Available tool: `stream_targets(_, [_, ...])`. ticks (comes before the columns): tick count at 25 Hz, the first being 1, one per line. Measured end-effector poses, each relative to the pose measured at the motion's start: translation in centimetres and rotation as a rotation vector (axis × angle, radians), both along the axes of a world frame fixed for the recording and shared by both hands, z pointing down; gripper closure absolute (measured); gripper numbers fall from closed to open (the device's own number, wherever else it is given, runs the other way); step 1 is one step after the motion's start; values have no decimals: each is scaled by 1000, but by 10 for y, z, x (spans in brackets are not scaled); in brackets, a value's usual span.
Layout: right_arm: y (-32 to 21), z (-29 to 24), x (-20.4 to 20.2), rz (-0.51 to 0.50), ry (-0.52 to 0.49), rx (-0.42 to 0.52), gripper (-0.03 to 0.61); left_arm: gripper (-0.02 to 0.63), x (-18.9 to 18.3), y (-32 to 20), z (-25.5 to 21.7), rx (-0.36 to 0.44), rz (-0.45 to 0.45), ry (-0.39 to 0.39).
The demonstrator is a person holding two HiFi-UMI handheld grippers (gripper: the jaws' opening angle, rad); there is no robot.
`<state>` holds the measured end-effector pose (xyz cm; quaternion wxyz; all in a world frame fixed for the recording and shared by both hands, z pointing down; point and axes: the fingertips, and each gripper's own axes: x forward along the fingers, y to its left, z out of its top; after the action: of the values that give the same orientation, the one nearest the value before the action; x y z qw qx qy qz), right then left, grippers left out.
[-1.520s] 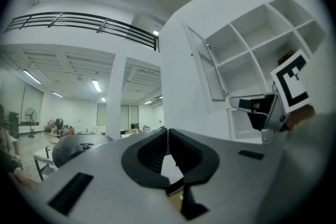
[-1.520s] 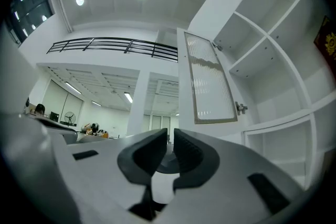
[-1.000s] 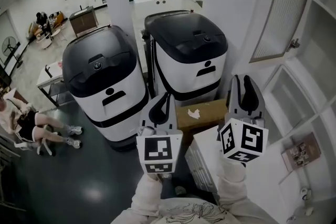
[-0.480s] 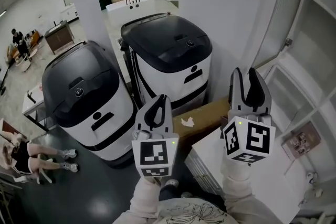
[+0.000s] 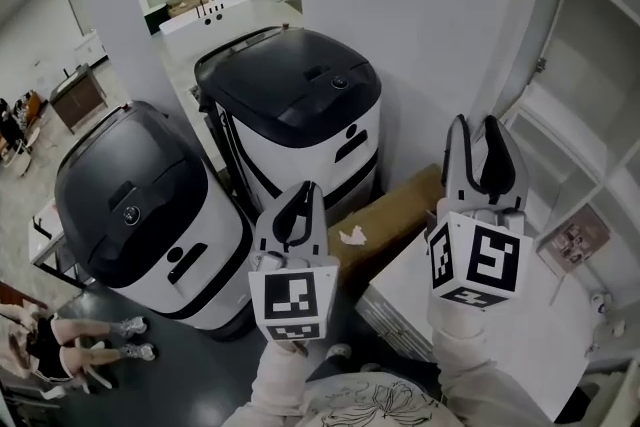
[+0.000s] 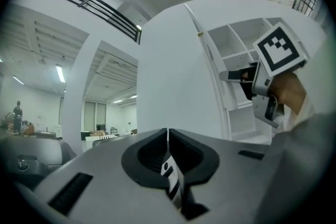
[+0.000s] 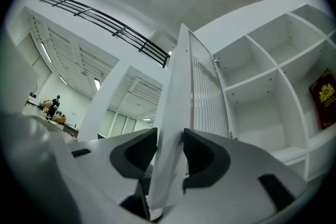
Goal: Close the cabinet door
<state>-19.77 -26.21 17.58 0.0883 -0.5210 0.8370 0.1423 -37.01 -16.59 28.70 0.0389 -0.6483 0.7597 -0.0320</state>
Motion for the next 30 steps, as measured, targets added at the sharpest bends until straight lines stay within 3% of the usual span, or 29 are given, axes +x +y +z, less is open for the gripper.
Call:
stream_targets(12, [-1,1,2,71,-13,-42,434,603,8,-30,11,-14,161,19])
stream_targets(25, [14,3,34,102,-39,-49,442,603,59,-51,16,-15,362,43])
stream_targets(30, [21,1,48,108,-44,-53,447,603,75,-56,11,-9,400,48])
